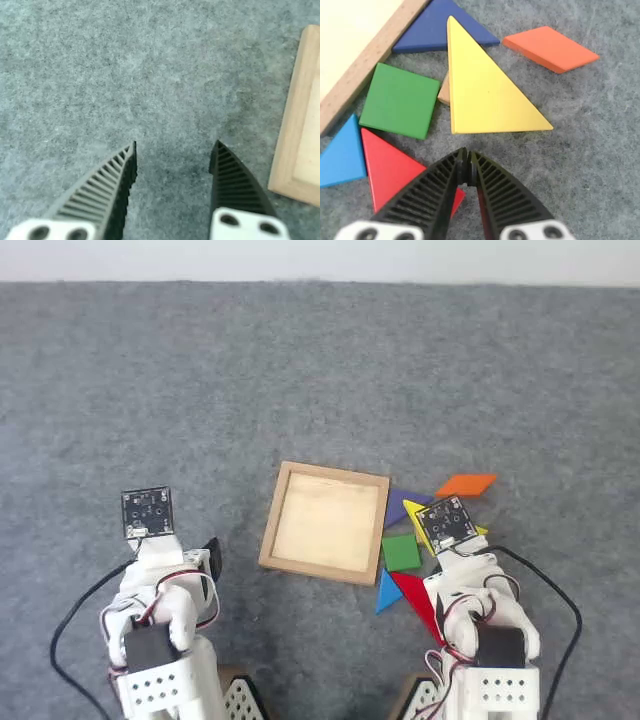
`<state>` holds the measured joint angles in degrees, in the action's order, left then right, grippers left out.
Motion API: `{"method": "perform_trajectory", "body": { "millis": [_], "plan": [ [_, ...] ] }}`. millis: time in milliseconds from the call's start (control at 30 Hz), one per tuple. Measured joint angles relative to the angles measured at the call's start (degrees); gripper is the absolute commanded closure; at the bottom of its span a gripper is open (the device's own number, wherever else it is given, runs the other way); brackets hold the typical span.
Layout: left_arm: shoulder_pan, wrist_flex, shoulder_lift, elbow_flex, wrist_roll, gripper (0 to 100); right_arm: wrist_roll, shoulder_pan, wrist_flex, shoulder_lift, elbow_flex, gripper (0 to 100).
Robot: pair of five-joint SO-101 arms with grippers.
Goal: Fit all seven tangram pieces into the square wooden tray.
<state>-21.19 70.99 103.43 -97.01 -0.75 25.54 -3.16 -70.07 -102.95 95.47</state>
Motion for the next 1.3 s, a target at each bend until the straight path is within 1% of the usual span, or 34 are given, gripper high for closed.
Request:
{"method": "perform_trajectory", "body": {
  "millis": [533,600,700,767,833,1000,1200,1300],
  "plan": [
    [0.0,0.0,0.0,0.0,0.0,77,0.0,0.18,0.0,0.0,0.0,98.7],
    [0.0,0.0,0.0,0.0,0.0,77,0.0,2.37,0.0,0.0,0.0,98.4],
    [0.0,0.0,0.0,0.0,0.0,77,0.18,8.53,0.0,0.0,0.0,95.0],
    [0.0,0.0,0.0,0.0,0.0,77,2.46,10.46,0.0,0.0,-0.18,93.3],
    [0.0,0.0,0.0,0.0,0.0,77,5.36,10.99,0.0,0.0,-0.18,92.8],
    [0.0,0.0,0.0,0.0,0.0,77,8.79,13.01,0.0,0.0,-1.58,92.6],
    [0.0,0.0,0.0,0.0,0.0,77,9.49,14.33,-4.31,0.88,-10.46,92.5],
    [0.0,0.0,0.0,0.0,0.0,77,9.49,14.33,-3.96,8.44,-14.33,92.5]
  ]
}}
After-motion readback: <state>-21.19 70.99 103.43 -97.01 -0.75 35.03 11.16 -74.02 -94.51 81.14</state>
